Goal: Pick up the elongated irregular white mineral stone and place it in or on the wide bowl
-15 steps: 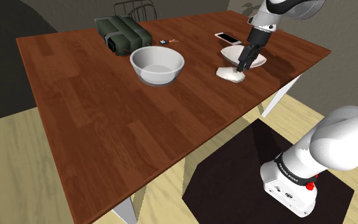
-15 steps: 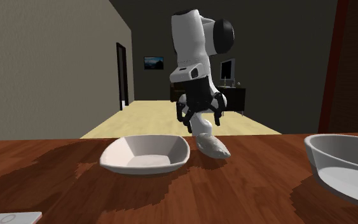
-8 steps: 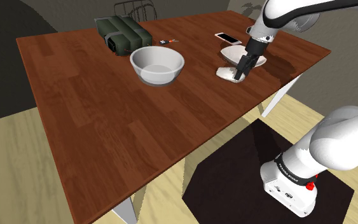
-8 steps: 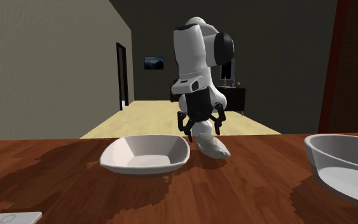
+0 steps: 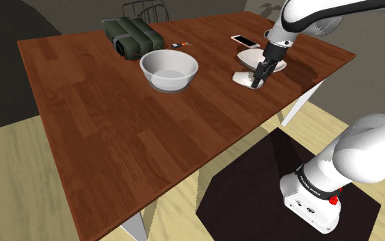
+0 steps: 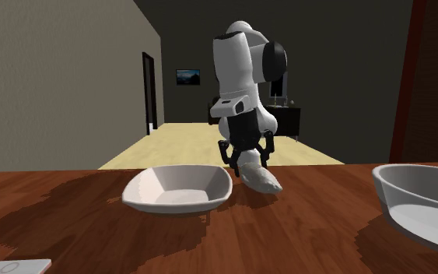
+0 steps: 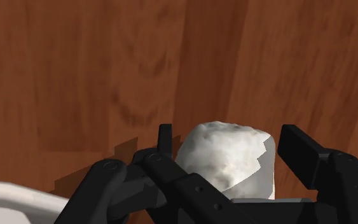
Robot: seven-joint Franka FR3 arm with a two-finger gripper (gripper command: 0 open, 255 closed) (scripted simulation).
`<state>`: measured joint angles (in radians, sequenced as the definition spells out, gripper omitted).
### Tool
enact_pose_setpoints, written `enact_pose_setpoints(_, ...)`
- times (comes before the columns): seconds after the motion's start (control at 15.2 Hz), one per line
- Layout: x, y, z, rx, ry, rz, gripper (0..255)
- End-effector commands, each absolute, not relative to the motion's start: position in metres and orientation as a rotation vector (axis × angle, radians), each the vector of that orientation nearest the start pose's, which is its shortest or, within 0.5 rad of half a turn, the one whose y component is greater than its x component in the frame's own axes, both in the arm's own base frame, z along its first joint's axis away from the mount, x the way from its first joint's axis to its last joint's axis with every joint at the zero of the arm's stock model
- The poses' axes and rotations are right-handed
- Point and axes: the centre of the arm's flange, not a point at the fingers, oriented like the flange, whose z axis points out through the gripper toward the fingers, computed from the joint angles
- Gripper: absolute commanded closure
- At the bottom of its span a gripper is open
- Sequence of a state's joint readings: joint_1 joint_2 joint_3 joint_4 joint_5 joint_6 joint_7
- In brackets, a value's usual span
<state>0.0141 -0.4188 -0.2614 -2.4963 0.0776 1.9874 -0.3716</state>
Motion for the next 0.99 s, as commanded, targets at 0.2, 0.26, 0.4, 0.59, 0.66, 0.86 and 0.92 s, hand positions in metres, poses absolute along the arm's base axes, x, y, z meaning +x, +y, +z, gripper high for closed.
enact_pose_setpoints(0.2,0.391,-0.094,0.422,-2.938,-0.171,0.072,255)
enact_pose_setpoints(0.26,0.391,-0.094,0.422,-2.938,-0.171,0.072,255)
enact_pose_setpoints(0.4,0.391,-0.094,0.422,-2.938,-0.171,0.072,255)
enact_pose_setpoints(0.59,0.391,-0.094,0.427,-2.938,-0.171,0.072,255)
enact_pose_setpoints(0.66,0.391,-0.094,0.432,-2.938,-0.171,0.072,255)
enact_pose_setpoints(0.86,0.391,-0.094,0.448,-2.938,-0.171,0.072,255)
enact_pose_setpoints(0.92,0.391,-0.094,0.453,-2.938,-0.171,0.072,255)
